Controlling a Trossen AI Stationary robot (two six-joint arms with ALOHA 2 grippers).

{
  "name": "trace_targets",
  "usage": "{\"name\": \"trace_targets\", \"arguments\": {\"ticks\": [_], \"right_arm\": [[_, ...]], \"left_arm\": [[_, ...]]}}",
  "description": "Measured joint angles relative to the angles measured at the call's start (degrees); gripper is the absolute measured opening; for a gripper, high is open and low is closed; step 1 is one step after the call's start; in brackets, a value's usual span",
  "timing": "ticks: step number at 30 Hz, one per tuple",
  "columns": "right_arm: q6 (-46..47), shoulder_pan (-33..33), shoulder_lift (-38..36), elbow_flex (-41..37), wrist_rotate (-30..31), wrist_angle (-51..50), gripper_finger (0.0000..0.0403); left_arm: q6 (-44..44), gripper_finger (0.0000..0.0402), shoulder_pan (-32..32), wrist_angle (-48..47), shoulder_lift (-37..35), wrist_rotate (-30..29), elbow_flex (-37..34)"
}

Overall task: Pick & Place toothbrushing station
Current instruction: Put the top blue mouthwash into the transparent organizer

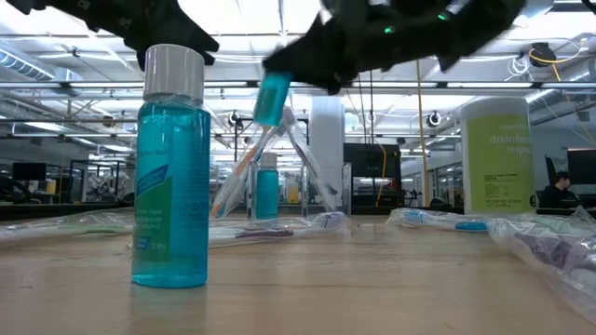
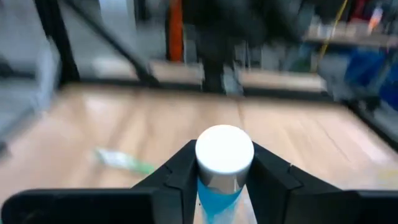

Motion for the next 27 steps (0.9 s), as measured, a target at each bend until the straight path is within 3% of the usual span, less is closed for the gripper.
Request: {"name": "trace_targets", "arguments": {"ticks": [4, 8, 18, 23, 27], "right_arm": [[-0.9, -1.4, 0.0, 4.9, 8.6, -14.1, 0.0099], [2.2, -3.3, 0.0, 4.7, 5.3, -14.5, 0.0102], [8.4, -4.3, 1.5, 4.8, 6.0, -16.6, 0.0100], [9.3, -3.5, 1.7, 4.6, 11.2, -19.3, 0.0099], [9.4, -4.0, 3.7, 4.7, 11.6, -18.1, 0.0101]], "left_arm": [[0.0, 0.0189, 0.0, -1.1, -1.0, -0.8, 0.0], [-0.4, 0.0189, 0.0, -2.7, -1.0, -0.8, 0.0], [-2.2, 0.0189, -0.1, -3.5, 0.7, -0.5, 0.0], [-2.5, 0.0189, -0.1, -3.3, 0.6, 0.4, 0.0], [-3.7, 0.0189, -0.1, -3.3, 0.7, 0.4, 0.0]]}}
